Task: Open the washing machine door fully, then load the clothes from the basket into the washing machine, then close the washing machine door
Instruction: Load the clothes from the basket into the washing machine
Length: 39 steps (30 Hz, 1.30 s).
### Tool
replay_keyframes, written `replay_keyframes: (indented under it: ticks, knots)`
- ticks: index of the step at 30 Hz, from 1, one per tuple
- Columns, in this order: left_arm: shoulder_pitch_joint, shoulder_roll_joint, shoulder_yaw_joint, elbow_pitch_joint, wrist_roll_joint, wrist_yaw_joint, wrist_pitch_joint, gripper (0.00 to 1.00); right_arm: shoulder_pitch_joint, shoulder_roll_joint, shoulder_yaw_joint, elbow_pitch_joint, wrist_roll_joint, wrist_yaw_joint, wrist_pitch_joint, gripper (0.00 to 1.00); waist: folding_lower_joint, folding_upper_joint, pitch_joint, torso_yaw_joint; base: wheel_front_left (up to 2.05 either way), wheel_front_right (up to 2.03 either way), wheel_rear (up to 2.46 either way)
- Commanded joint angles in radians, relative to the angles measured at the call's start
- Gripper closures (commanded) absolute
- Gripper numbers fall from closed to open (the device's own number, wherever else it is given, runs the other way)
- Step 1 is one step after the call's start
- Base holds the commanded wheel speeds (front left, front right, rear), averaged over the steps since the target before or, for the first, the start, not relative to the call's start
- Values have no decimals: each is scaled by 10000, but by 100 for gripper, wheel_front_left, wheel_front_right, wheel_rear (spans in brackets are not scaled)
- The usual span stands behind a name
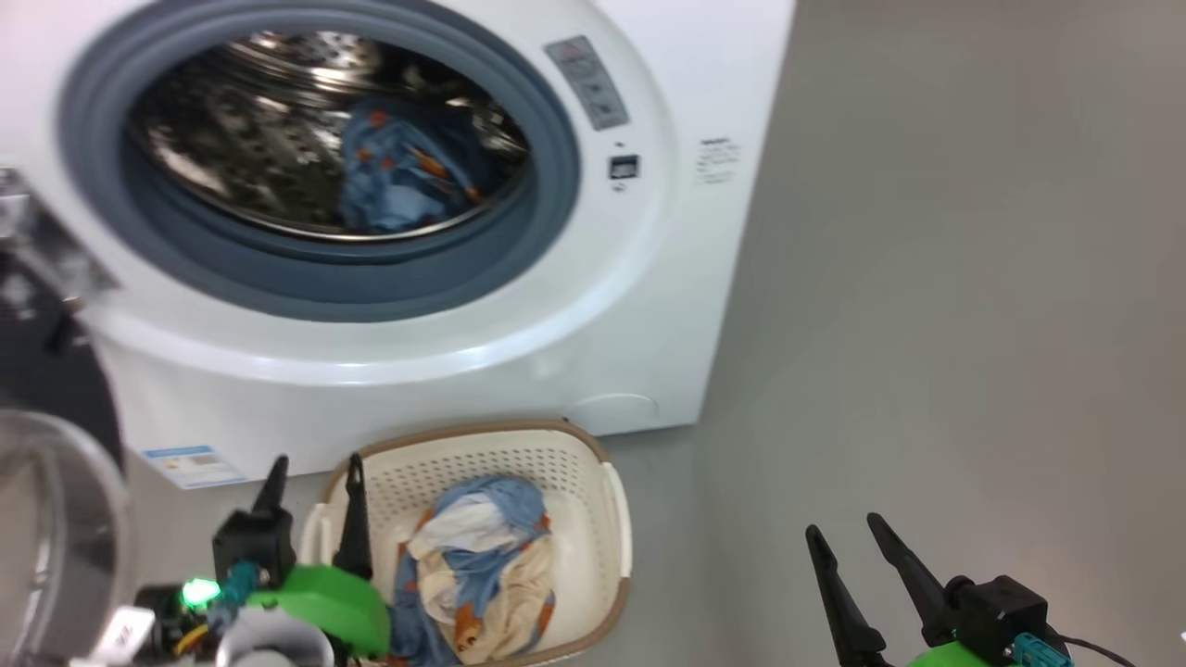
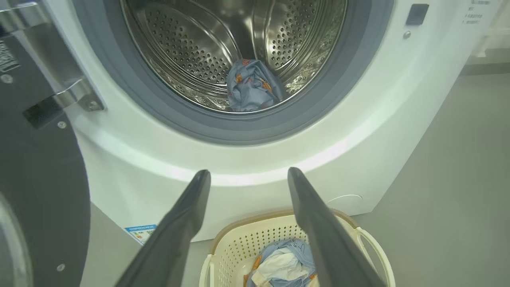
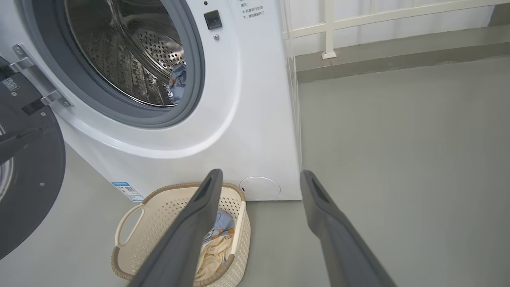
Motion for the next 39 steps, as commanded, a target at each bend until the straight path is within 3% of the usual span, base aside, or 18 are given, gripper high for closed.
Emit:
replay_keyframes:
  ticks: [1,15,39]
  knots:
    - [257,87,250,-600,24,168,-64,0,14,-66,181,-219,-129,62,-118,0,0,0,-791,928,0,0,0]
    - [2914,-63,790,-2892,-476,691,-64,0,547,-214,-134,-332,-274,62,-118,0,0,0,-1440,1527,0,0,0]
    - [3462,-84,1006,-3274,-658,668,-64,0,563,-308,-194,-424,-337,62,-118,0,0,0,-1435,1397,0,0,0]
